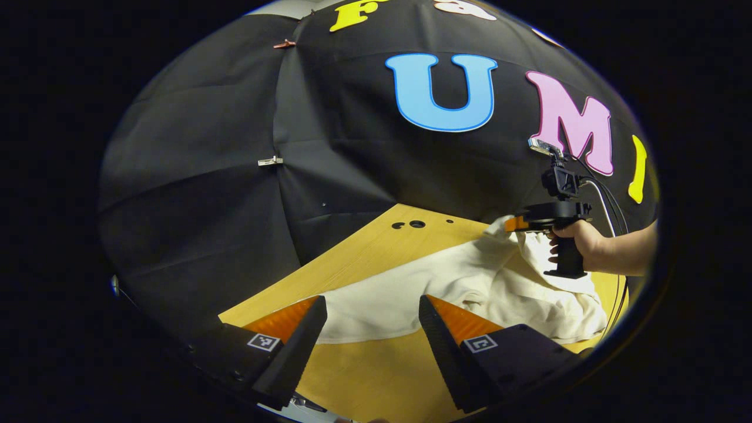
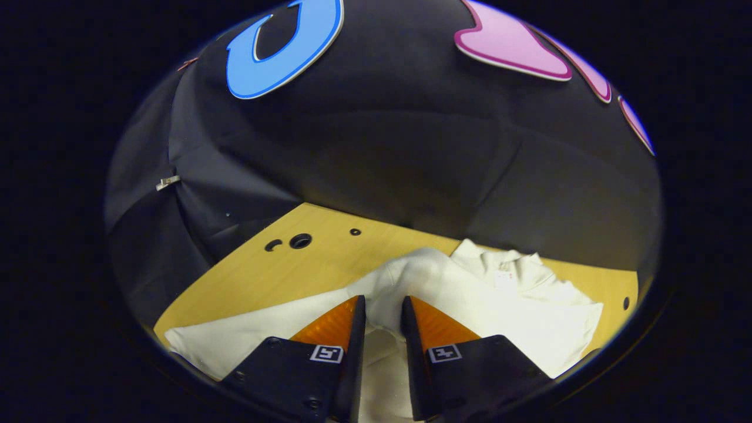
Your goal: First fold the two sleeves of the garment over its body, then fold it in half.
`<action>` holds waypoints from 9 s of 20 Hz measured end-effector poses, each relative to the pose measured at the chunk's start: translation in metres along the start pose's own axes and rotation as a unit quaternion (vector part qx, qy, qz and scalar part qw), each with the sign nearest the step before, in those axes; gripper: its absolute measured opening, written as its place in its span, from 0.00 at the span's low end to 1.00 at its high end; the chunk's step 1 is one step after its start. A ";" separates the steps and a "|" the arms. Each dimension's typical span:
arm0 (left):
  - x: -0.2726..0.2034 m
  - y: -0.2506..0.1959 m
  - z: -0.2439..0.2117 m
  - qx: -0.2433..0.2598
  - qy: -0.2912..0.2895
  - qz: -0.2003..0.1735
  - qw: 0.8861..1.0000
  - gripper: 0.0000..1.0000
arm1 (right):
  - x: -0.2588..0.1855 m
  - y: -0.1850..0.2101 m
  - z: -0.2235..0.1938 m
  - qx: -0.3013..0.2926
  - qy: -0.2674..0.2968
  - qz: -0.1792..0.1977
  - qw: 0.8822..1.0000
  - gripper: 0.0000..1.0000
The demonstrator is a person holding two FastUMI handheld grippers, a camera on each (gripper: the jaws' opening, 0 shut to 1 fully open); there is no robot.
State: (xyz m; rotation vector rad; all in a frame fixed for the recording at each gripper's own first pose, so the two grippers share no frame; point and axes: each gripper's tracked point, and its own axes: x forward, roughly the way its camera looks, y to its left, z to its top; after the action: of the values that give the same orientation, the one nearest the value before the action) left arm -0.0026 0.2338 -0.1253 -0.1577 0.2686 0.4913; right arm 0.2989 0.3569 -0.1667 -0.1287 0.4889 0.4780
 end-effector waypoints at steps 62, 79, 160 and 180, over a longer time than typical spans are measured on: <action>0.184 -0.200 0.160 0.064 -0.050 -0.094 0.992 0.06 | -0.418 -0.370 -0.135 0.187 -0.065 -0.320 0.927 0.99; 0.071 -0.604 0.050 0.157 -0.021 -0.401 0.902 0.08 | -0.399 -0.382 -0.141 0.190 -0.056 -0.302 0.933 0.99; 0.140 -0.321 0.098 0.032 0.045 -0.283 0.957 0.06 | -0.178 -0.282 0.028 0.117 -0.077 -0.105 0.985 0.08; 0.345 -0.356 0.079 0.022 0.044 -0.213 0.976 0.33 | -0.054 -0.365 0.014 0.141 -0.074 -0.185 0.970 0.24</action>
State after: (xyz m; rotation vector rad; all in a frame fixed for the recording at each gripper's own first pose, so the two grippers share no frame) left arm 0.4798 0.0937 -0.1200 -0.1878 0.3230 0.0524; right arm 0.4348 0.0158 -0.1259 0.0892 0.3699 0.0484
